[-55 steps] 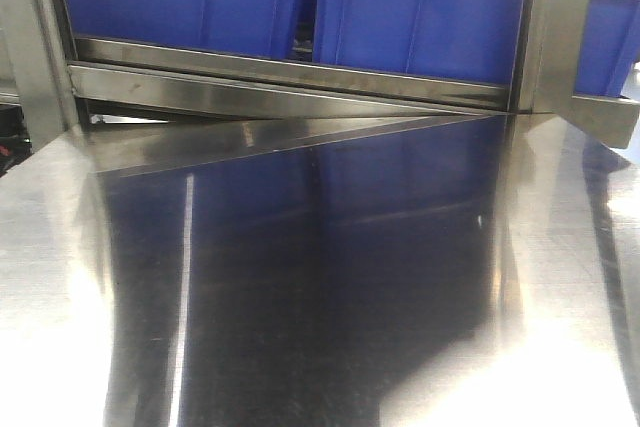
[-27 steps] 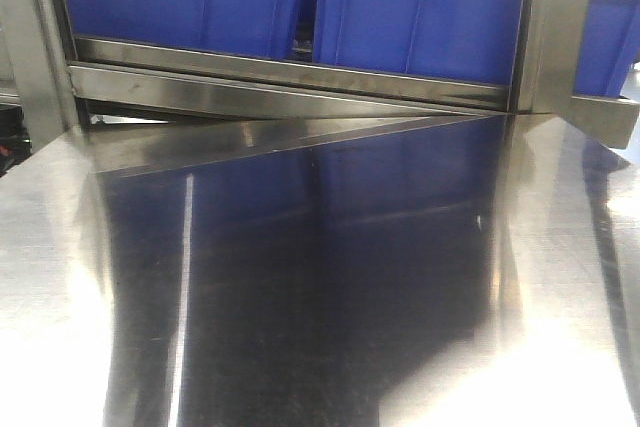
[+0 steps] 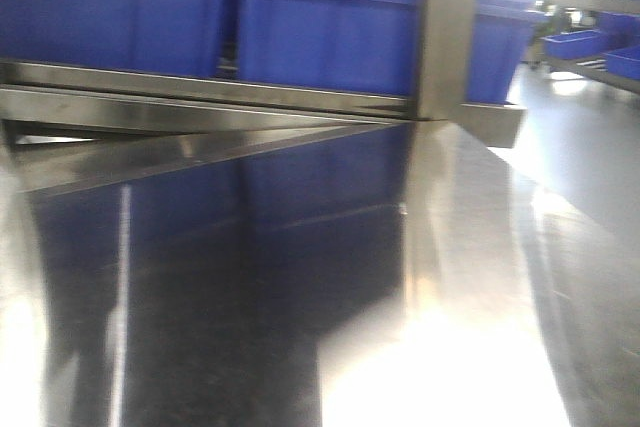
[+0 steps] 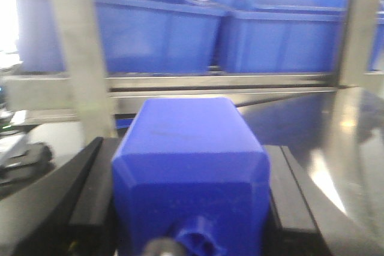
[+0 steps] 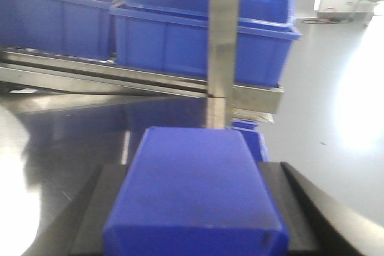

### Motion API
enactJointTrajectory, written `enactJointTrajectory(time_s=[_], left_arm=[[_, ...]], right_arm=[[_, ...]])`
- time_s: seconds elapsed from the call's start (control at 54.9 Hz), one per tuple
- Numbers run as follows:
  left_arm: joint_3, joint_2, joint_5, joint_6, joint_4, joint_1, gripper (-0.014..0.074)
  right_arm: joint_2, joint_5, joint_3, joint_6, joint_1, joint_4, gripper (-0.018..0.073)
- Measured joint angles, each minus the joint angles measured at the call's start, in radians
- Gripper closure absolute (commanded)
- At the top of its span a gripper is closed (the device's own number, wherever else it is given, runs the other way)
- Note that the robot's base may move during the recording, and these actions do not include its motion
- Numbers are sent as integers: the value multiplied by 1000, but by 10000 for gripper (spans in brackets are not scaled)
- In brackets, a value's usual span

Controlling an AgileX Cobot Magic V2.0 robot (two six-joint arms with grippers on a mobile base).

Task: Pick and sort blue part to right shelf
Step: 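Drive the base away from the table holding both blue parts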

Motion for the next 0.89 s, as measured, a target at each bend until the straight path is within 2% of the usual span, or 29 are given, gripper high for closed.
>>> enactJointTrajectory(time_s=[0.892], left_arm=[[4, 0, -4, 0, 0, 0, 261]], right_arm=[[0, 6, 0, 0, 0, -2, 259]])
